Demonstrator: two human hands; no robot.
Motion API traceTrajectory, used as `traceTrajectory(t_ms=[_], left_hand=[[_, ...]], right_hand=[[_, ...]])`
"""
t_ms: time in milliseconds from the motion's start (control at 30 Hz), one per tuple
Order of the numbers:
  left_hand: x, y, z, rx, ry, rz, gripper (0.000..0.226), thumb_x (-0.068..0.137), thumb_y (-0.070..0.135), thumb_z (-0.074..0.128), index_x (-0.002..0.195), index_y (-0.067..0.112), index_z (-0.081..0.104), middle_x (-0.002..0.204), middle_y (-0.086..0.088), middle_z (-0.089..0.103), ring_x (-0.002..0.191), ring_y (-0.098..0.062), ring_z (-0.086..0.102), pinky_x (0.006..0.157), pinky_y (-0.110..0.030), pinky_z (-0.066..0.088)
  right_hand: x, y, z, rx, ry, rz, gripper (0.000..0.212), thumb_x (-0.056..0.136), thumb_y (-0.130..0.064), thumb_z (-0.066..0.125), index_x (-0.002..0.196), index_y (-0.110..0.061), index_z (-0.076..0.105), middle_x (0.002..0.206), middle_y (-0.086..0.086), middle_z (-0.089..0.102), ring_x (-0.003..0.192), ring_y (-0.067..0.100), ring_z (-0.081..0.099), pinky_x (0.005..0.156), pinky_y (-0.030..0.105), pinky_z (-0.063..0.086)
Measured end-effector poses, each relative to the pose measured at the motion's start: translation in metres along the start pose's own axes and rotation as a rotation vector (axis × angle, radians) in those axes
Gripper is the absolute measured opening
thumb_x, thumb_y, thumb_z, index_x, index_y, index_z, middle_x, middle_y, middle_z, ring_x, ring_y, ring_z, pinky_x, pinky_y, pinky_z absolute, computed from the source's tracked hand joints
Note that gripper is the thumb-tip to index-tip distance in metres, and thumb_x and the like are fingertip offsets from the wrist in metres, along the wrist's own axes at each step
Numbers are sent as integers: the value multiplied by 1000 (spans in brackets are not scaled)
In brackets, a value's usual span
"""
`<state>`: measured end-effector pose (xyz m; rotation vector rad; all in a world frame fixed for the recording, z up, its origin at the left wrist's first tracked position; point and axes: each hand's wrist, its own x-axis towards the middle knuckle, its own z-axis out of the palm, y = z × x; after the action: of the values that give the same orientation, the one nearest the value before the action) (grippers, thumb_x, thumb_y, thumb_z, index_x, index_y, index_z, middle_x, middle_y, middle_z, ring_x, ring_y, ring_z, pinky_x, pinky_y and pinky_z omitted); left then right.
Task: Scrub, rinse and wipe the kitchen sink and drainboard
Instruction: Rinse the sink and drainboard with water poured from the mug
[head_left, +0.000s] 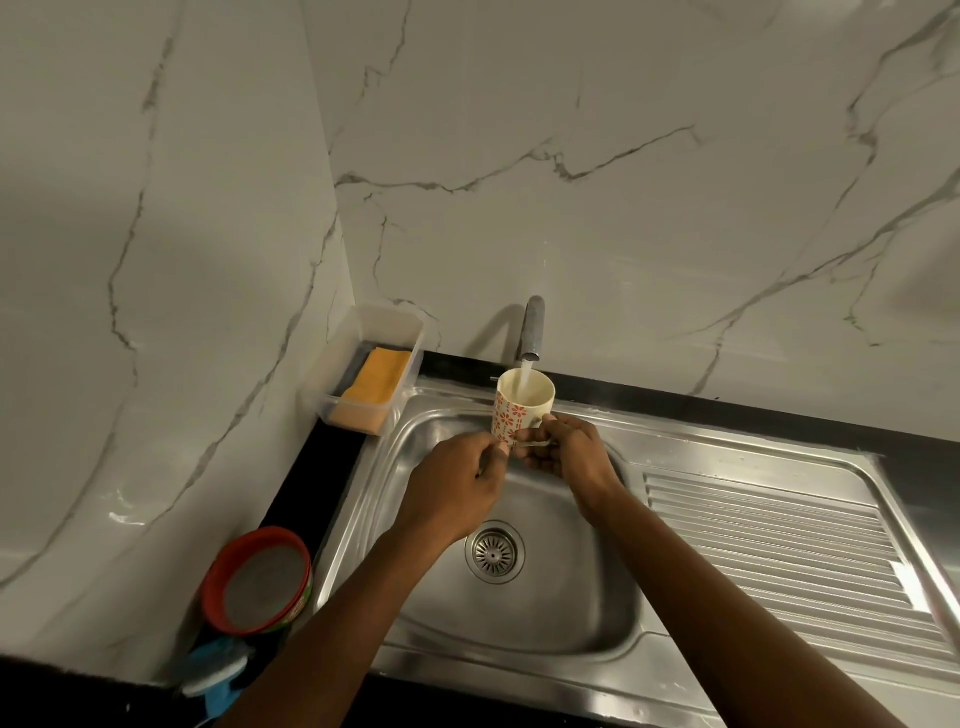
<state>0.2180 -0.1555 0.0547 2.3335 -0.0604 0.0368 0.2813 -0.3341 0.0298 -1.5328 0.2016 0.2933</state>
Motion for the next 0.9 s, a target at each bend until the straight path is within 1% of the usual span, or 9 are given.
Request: traceTrajectory(t_ms=[67,133,400,567,733,900], left_hand=[[-1,0,-1,-4,-2,-1,28,107,44,45,108,30,69,101,11,71,88,-7,67,76,-34,58],[-2,1,-1,-6,3,-4,29,108,44,45,110,28,69,102,11,72,89,-7,67,78,-35,59],[-1,0,0,-8,7,-17,30,108,46,44,111,29,69,104,13,72,90,-5,66,73,-26,55],[0,-2,-1,-17,10,-14,30,108,44,45,111,28,70,106,13,72,93,-6,66,77,-29,56],[1,-4,-1,-25,13,-10,29,108,44,45,105,27,69,102,12,72,91,-5,67,73,-25,54],[2,-6,-1,-15,17,-7,29,107,45,45,105,28,69,101,12,72,90,-5,67,77,-31,58]], right_hand=[[1,0,-1,-2,-2,0,34,112,-20,39,130,-4,62,106,16,77,93,30,74,90,44,61],[1,-1,-1,-5,2,-2,33,112,-21,39,131,-4,62,107,16,77,93,31,74,91,45,60],[2,-3,2,-10,-2,-6,33,112,-21,40,130,-4,62,106,16,77,92,30,74,91,46,61],[3,-2,1,-8,1,-12,33,112,-21,40,127,-3,63,106,17,77,92,31,74,93,47,60],[1,-3,3,-17,7,-27,32,112,-21,40,125,-4,65,106,16,78,92,30,74,88,42,61],[2,-1,2,-25,10,-27,33,112,-20,40,128,-3,64,107,16,77,91,30,74,87,40,62]])
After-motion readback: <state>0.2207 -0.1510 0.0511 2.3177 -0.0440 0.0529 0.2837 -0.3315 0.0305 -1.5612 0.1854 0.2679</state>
